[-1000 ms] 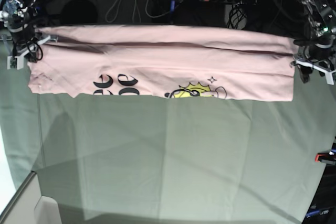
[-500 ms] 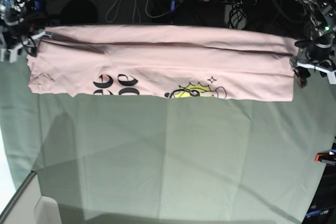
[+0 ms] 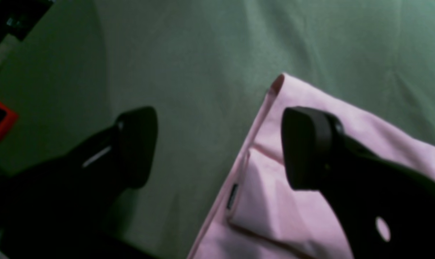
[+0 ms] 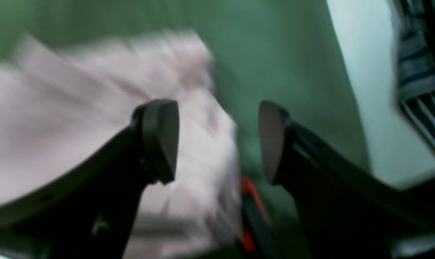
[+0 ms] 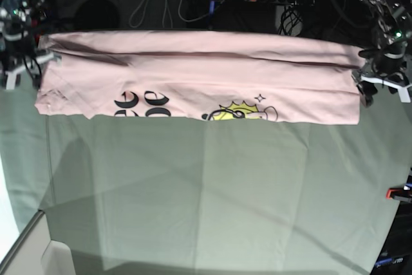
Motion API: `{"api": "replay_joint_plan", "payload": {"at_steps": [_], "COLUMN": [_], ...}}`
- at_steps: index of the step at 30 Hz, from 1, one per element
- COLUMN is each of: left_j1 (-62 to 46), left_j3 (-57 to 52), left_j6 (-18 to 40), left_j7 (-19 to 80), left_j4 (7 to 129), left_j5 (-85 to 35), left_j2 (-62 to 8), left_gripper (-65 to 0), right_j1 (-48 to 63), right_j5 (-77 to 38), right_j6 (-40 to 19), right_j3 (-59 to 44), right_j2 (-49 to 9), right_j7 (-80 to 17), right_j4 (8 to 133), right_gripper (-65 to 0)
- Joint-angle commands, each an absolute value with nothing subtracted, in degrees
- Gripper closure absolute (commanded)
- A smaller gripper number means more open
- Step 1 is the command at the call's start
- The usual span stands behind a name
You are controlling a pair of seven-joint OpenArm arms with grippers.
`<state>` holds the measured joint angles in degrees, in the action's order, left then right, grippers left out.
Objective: Layout the t-shirt on the table in an organized manner, then fold the t-shirt properly
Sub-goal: 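Grasp the strip's end corners with both grippers and pull it taut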
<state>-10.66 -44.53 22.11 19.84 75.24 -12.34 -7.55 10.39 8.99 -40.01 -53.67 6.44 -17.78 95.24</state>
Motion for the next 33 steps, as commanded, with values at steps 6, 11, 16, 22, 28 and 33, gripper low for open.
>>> {"api": "replay_joint_plan", "payload": {"at_steps": [6,11,16,22,28,33], "left_j1": [-10.3,-10.4,-10.2,-10.2,-10.6,-10.5], "left_j3": [-44.7,-44.7,-44.6,-44.1,-41.1,-41.0], "left_j6": [22.0,22.0,22.0,22.0,22.0,22.1], "left_j7": [18.7,18.7,18.7,18.7,18.7,18.7], "left_j4": [72.0,71.8,71.8,71.8,71.7,68.2], "left_j5": [-13.1,-13.1,-13.1,-13.1,-12.7,-12.7], "left_j2": [-8.2,-8.2,-8.0,-5.6,-5.6,-5.6], "left_gripper": [-52.0,-52.0,-52.0,-52.0,-51.8,-51.6], "right_j1": [12.2,12.2,12.3,12.8,12.6,12.5], "right_j5": [8.5,8.5,8.5,8.5,8.5,8.5], "right_j6": [-40.0,-40.0,-40.0,-40.0,-40.0,-40.0], "right_j3": [-48.7,-48.7,-48.7,-48.5,-48.5,-48.5], "right_j2": [5.9,5.5,3.6,2.9,2.9,2.9], "right_j7": [-18.2,-18.2,-18.2,-18.0,-18.0,-18.0], "right_j4": [92.4,85.6,81.2,79.3,79.3,79.3], "right_gripper": [-35.3,-35.3,-35.3,-35.3,-35.3,-35.3]}}
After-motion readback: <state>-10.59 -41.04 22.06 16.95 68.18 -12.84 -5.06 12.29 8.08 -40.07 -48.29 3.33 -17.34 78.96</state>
